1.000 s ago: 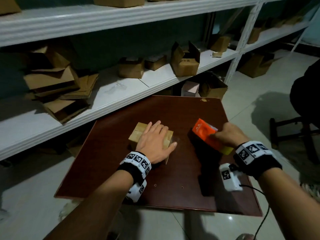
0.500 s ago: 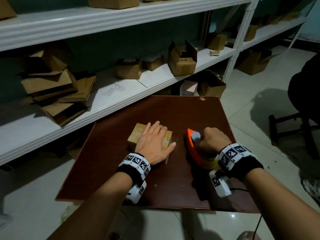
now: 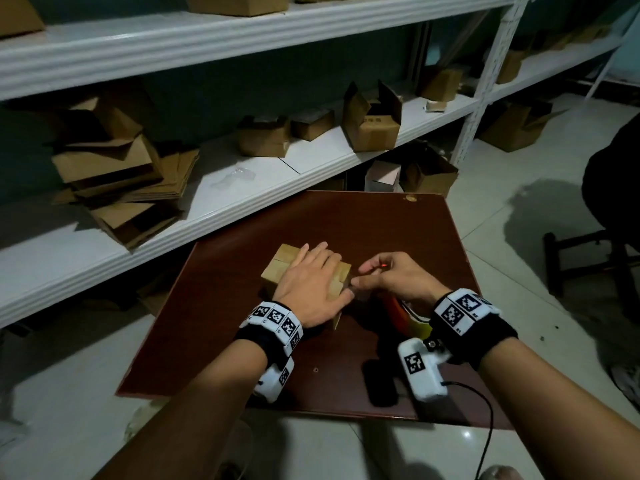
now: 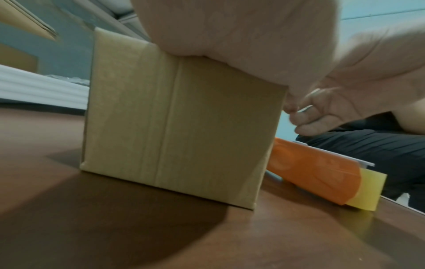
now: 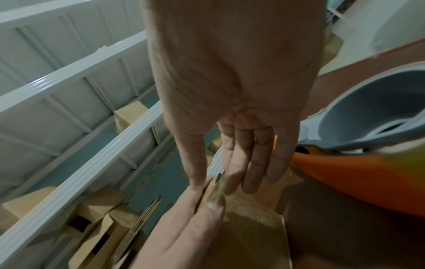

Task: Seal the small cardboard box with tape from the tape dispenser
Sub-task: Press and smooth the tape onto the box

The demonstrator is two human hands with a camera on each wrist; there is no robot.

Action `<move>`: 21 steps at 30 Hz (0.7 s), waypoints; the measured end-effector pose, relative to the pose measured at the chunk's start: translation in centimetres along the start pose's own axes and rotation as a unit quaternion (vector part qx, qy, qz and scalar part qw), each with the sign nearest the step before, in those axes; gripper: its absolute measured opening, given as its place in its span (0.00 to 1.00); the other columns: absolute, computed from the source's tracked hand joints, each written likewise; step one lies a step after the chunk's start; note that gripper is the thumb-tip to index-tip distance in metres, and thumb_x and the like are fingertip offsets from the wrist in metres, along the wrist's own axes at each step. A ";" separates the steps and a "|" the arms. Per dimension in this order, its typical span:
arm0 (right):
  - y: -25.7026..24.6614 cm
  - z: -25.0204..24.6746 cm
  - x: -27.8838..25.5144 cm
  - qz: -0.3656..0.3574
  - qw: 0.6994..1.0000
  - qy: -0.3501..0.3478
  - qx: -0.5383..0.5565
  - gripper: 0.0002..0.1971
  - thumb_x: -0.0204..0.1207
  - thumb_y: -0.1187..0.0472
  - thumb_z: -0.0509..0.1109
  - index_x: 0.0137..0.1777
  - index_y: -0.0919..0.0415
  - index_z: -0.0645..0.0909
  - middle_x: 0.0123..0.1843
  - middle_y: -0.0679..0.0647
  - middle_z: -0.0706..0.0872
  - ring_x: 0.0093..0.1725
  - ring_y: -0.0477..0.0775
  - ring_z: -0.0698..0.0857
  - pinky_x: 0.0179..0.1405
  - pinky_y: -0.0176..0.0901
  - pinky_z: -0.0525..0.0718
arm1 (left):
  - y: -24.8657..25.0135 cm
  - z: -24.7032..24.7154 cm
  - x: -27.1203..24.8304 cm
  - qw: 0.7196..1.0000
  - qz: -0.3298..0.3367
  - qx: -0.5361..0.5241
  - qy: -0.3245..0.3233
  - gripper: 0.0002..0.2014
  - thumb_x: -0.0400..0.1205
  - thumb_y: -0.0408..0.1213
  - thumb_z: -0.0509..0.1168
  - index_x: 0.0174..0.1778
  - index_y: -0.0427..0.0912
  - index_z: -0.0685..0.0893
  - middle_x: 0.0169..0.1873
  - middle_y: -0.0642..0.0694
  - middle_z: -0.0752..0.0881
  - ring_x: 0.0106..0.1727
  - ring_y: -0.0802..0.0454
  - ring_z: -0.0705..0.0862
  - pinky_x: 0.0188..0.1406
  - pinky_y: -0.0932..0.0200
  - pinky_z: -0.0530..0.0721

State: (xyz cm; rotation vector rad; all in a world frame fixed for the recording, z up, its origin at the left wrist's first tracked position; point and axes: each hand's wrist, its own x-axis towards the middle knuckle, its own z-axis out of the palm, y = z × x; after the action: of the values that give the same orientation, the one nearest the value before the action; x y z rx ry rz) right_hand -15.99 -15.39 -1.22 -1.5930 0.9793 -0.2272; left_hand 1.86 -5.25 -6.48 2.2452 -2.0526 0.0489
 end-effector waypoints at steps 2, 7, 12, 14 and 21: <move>0.4 -0.2 0.2 0.014 1.000 -0.001 0.005 0.21 0.69 0.69 0.85 0.61 0.70 0.85 0.40 0.56 0.92 0.37 0.49 0.90 0.38 0.37 0.87 | -0.1 -0.1 -0.1 1.000 0.009 -0.005 0.001 0.42 0.86 0.69 0.51 0.89 0.43 0.68 0.87 0.47 0.72 0.94 0.49 0.56 0.95 0.43 0.47; 0.6 0.0 -0.3 0.054 0.998 0.015 0.031 0.15 0.70 0.74 0.83 0.55 0.70 0.85 0.34 0.58 0.90 0.27 0.46 0.89 0.27 0.35 0.84 | -0.6 -0.1 -0.1 0.999 0.033 -0.003 -0.002 0.44 0.84 0.72 0.50 0.89 0.44 0.67 0.88 0.48 0.70 0.95 0.50 0.53 0.95 0.44 0.47; 0.6 0.3 -0.5 0.089 0.995 0.006 0.047 0.15 0.68 0.74 0.84 0.53 0.71 0.86 0.31 0.59 0.91 0.27 0.51 0.90 0.37 0.43 0.91 | -1.5 -0.8 -0.2 0.997 0.068 -0.008 -0.030 0.48 0.79 0.69 0.62 0.92 0.47 0.62 0.94 0.45 0.55 0.96 0.50 0.41 0.95 0.43 0.42; 0.8 0.5 -0.5 0.096 0.994 0.010 0.051 0.18 0.67 0.73 0.86 0.55 0.71 0.87 0.33 0.60 0.92 0.29 0.52 0.90 0.43 0.47 0.92 | -1.7 -1.1 -0.4 0.997 0.072 -0.006 -0.035 0.50 0.77 0.70 0.62 0.94 0.51 0.57 0.95 0.43 0.42 0.94 0.46 0.30 0.94 0.38 0.38; 2.0 2.1 -1.0 0.140 0.980 0.029 0.137 0.20 0.61 0.74 0.88 0.48 0.65 0.84 0.36 0.64 0.93 0.30 0.57 0.91 0.39 0.51 0.91 | -1.8 -2.0 -0.8 0.993 0.009 0.039 -0.108 0.55 0.79 0.72 0.64 0.94 0.63 0.36 0.93 0.40 0.32 0.92 0.37 0.26 0.91 0.26 0.38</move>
State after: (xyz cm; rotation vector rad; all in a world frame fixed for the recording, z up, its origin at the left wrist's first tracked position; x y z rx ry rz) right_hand -16.25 -13.12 -3.27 -1.1886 1.1528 -0.2044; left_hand 3.69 -4.07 -4.65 2.3737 -2.2122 -0.1184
